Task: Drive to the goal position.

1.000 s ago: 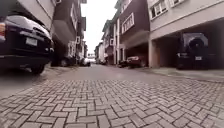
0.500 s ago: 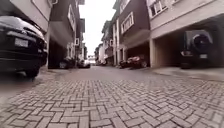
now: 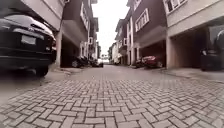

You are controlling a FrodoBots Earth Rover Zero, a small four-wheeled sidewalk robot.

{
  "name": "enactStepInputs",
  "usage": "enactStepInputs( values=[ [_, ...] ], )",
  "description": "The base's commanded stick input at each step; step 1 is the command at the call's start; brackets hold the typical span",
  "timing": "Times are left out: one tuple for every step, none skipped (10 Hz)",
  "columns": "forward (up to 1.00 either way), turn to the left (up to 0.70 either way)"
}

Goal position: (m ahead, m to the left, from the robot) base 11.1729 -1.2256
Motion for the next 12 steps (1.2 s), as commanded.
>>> enactStepInputs(
  values=[
    [0.7,0.0],
    [0.7,0.0],
    [0.7,0.0],
    [0.7,0.0],
    [0.7,0.0],
    [0.7,0.0],
    [0.7,0.0],
    [0.7,0.0],
    [0.7,0.0],
    [0.7,0.0],
    [0.7,0.0],
    [0.7,0.0]
  ],
)
